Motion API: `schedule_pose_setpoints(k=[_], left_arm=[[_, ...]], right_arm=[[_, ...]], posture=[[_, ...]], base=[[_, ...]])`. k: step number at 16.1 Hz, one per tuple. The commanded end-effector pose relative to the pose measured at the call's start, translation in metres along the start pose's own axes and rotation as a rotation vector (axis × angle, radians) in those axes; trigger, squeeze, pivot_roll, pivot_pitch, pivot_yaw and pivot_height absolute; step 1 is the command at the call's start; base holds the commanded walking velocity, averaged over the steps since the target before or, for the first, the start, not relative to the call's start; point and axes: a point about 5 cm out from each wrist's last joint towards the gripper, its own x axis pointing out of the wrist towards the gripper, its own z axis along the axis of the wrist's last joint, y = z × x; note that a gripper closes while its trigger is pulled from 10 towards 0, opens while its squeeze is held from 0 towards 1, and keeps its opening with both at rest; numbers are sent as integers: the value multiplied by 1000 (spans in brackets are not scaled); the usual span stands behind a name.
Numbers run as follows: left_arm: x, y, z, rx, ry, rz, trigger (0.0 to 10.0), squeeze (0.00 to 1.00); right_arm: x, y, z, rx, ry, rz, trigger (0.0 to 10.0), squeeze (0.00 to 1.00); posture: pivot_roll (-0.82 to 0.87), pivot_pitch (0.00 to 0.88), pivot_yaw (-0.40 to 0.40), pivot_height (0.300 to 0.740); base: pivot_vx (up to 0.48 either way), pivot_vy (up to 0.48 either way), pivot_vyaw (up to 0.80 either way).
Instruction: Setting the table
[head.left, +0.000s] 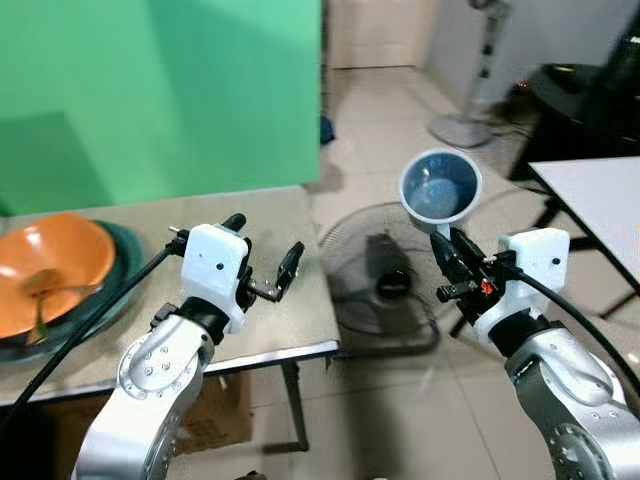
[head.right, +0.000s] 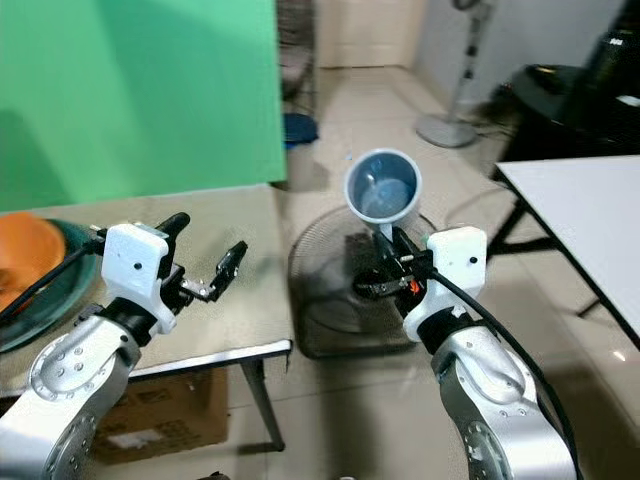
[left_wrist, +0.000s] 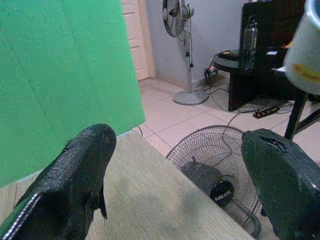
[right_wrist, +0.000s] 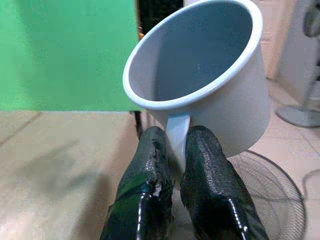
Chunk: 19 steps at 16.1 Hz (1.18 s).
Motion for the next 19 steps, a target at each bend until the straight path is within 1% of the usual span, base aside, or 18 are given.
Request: schedule_pose_setpoints(k=[1, 5, 8, 11, 19], left_arm=[[2, 4, 0, 10, -2, 22, 10000, 0], [3, 4, -2, 13, 0, 17, 10000, 0], [5, 4, -1, 12, -4, 18, 10000, 0], [7, 4, -1, 9, -8, 22, 10000, 0], [6, 5, -3, 0, -11, 44, 10000, 0]], right_arm=[[-1, -3, 0, -14, -13, -43, 10000, 0], [-2, -8, 1, -20, -30, -111, 10000, 0], [-2, -8, 1, -23, -36, -128, 10000, 0], [-1, -9, 3, -27, -36, -134, 10000, 0], [-1, -8, 4, -36, -27, -125, 10000, 0]], posture=[[146, 0, 16, 740], [135, 0, 20, 740], [135, 0, 20, 740], [122, 0, 23, 740], [120, 0, 16, 740]], base=[[0, 0, -800], [0, 0, -800], [0, 0, -800], [0, 0, -800], [0, 0, -800]])
